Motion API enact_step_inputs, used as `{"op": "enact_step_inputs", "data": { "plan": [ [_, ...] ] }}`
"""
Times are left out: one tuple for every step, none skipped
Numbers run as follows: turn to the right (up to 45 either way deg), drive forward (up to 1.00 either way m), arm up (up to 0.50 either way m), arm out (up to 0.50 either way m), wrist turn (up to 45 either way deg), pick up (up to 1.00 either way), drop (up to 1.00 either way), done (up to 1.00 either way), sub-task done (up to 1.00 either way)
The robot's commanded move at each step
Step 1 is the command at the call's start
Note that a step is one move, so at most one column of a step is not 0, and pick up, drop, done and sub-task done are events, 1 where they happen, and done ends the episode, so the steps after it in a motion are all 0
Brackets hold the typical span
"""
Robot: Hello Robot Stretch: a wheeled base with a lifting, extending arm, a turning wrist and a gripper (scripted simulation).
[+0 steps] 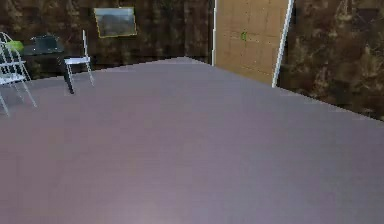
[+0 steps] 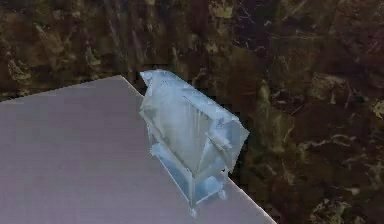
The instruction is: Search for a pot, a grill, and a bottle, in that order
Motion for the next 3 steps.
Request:
{"op": "enact_step_inputs", "data": {
  "plan": [
    [-36.0, 0.00, 0.00, 0.00, 0.0, 0.00, 0.00, 0.00, 0.00],
    [0.0, 1.00, 0.00, 0.00, 0.0, 0.00, 0.00, 0.00, 0.00],
    [-3.0, 0.00, 0.00, 0.00, 0.0, 0.00, 0.00, 0.00, 0.00]
  ]
}}
